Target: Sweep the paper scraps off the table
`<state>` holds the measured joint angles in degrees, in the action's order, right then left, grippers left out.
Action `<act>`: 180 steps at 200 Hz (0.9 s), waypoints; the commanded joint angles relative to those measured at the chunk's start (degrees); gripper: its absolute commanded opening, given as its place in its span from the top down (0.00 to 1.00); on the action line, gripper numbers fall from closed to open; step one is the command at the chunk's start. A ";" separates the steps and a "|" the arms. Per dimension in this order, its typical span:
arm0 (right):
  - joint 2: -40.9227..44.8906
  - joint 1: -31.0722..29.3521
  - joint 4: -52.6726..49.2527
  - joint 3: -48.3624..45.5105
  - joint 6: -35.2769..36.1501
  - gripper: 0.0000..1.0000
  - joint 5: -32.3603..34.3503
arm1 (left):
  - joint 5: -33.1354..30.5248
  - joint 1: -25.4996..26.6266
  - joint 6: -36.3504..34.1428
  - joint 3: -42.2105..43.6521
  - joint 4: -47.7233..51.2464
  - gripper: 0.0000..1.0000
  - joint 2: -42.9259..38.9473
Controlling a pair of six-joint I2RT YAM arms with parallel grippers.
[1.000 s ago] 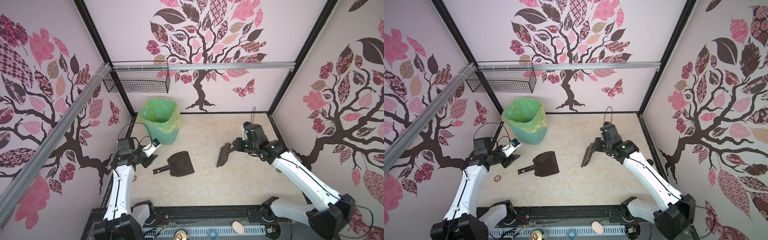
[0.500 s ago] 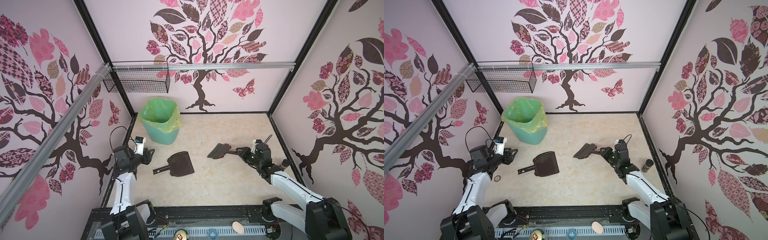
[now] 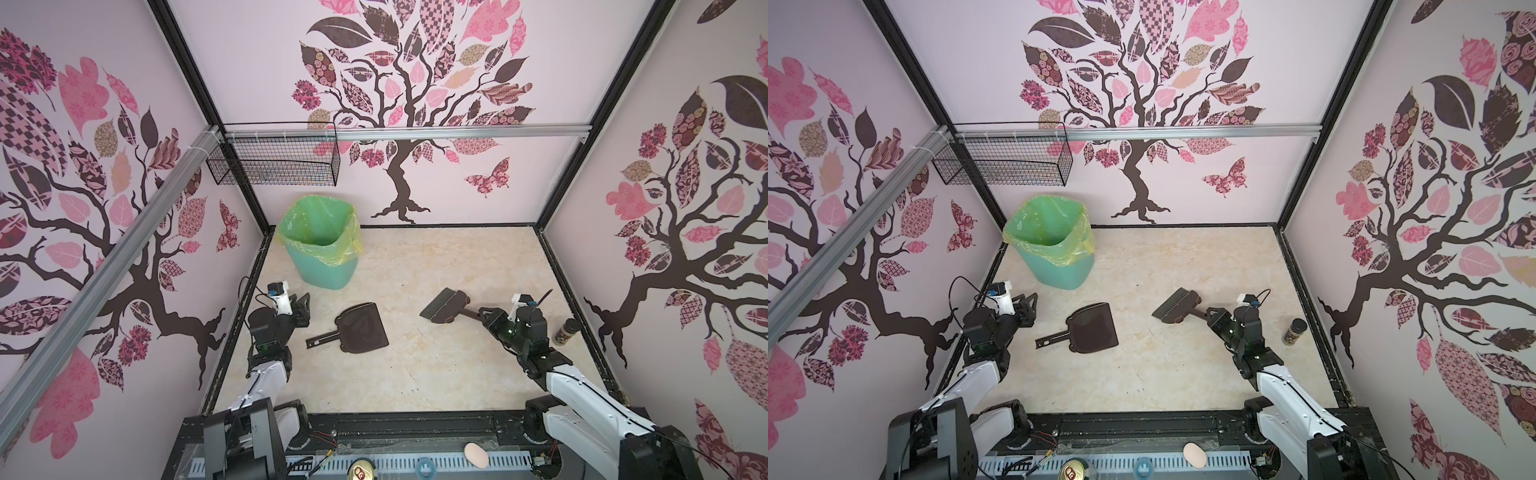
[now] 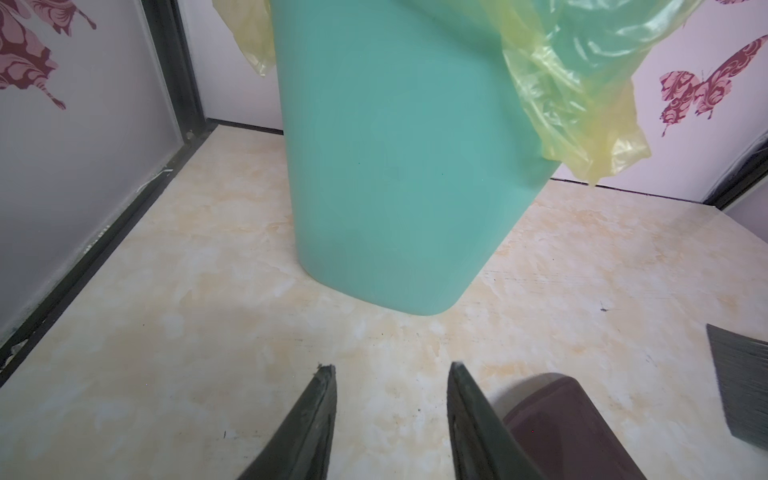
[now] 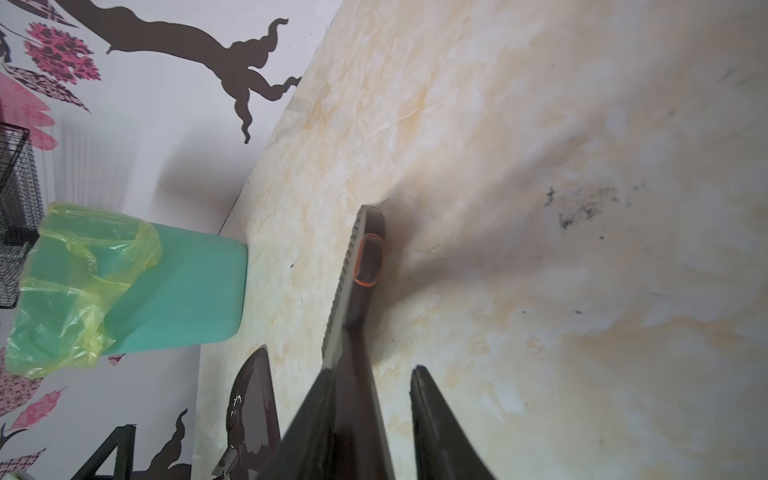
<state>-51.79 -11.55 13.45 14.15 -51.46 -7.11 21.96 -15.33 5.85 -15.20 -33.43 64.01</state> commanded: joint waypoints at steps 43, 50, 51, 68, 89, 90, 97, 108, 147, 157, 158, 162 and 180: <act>1.42 -0.14 -13.96 -2.16 2.60 0.52 8.21 | -5.75 0.48 2.90 -2.54 -13.05 0.55 13.07; 1.58 -0.14 -16.01 -2.01 2.26 0.49 9.36 | -6.41 0.49 3.47 -3.26 -12.83 0.55 14.16; 1.59 -0.14 -16.22 -1.97 2.21 0.49 9.56 | -6.49 0.48 3.56 -3.39 -12.81 0.56 14.27; 2.12 -0.15 -19.39 -1.84 1.85 0.41 11.34 | -7.17 0.52 4.08 -4.24 -13.99 0.56 16.58; 3.00 -0.14 -23.71 -1.27 1.85 0.35 12.95 | -7.34 0.75 4.70 -4.87 -16.17 0.57 19.54; 3.05 -0.14 -23.94 -1.21 1.83 0.35 13.11 | -7.35 0.75 4.74 -4.90 -16.33 0.57 19.73; 3.31 -0.14 -25.75 -0.75 2.01 0.34 13.87 | -7.13 0.82 4.81 -4.93 -17.65 0.56 20.65; 3.77 -0.14 -28.84 0.25 2.53 0.28 15.00 | -6.62 1.03 4.17 -5.08 -17.68 0.56 21.01; 3.71 -0.14 -39.67 5.37 3.87 0.00 17.70 | -10.29 5.52 -0.29 -2.77 -20.64 0.54 20.68; 3.61 -0.37 -41.12 6.96 3.85 0.00 17.26 | -12.75 7.56 -2.09 -2.08 -22.88 0.53 21.91; 3.58 -0.43 -41.26 7.13 3.84 0.00 17.24 | -12.96 7.80 -2.30 -2.05 -23.07 0.53 22.11; 3.67 -0.68 -42.04 7.93 3.87 0.01 17.70 | -13.67 8.55 -3.05 -2.05 -23.46 0.53 23.06; 5.05 -1.59 -45.15 12.79 5.24 0.00 22.43 | -14.99 9.53 -2.52 -3.87 -25.67 0.53 27.15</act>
<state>-47.99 -12.12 -23.79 20.53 -48.18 9.37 10.98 -7.14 5.30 -18.65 -54.78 86.94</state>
